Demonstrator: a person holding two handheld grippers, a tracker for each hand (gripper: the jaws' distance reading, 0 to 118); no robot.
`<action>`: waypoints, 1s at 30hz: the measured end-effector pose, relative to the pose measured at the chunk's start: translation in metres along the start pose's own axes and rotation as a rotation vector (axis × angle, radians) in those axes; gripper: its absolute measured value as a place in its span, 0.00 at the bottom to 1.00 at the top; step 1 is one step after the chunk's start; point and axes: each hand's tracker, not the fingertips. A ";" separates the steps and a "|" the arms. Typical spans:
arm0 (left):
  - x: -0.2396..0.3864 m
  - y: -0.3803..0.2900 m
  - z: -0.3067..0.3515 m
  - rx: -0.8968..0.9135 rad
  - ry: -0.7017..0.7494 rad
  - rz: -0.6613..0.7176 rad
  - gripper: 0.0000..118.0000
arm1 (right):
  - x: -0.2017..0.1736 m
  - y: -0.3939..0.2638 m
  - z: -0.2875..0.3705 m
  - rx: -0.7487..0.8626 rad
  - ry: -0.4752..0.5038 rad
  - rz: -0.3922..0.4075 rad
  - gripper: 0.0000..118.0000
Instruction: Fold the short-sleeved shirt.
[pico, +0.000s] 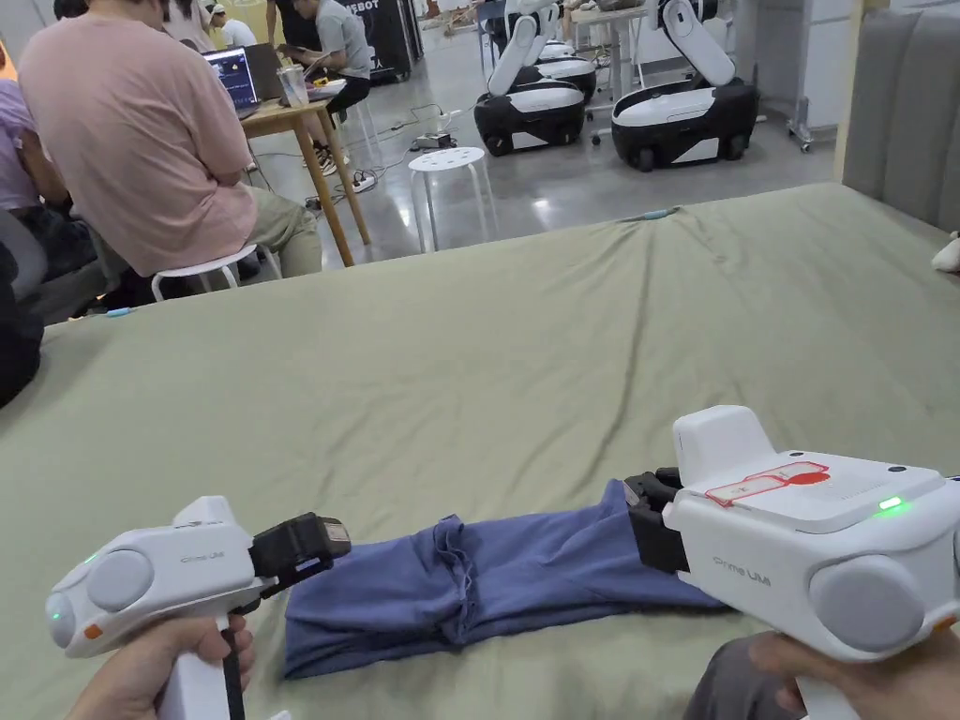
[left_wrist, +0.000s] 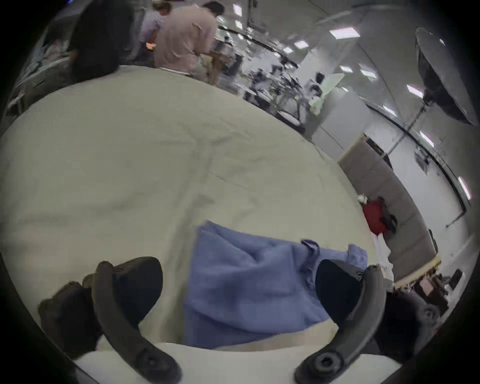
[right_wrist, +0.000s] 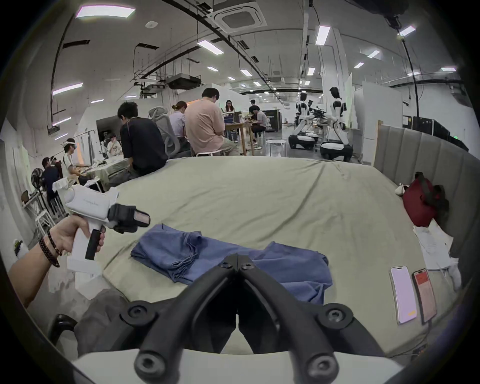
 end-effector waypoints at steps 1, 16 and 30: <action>-0.008 0.002 0.001 -0.002 -0.012 0.023 0.96 | -0.001 0.000 -0.001 -0.001 0.002 0.004 0.00; -0.011 -0.019 -0.032 -0.094 -0.017 -0.008 0.86 | 0.010 0.001 0.001 0.004 -0.039 0.014 0.00; 0.002 -0.024 -0.047 -0.101 -0.002 0.024 0.41 | 0.027 0.006 -0.018 0.030 -0.079 0.002 0.00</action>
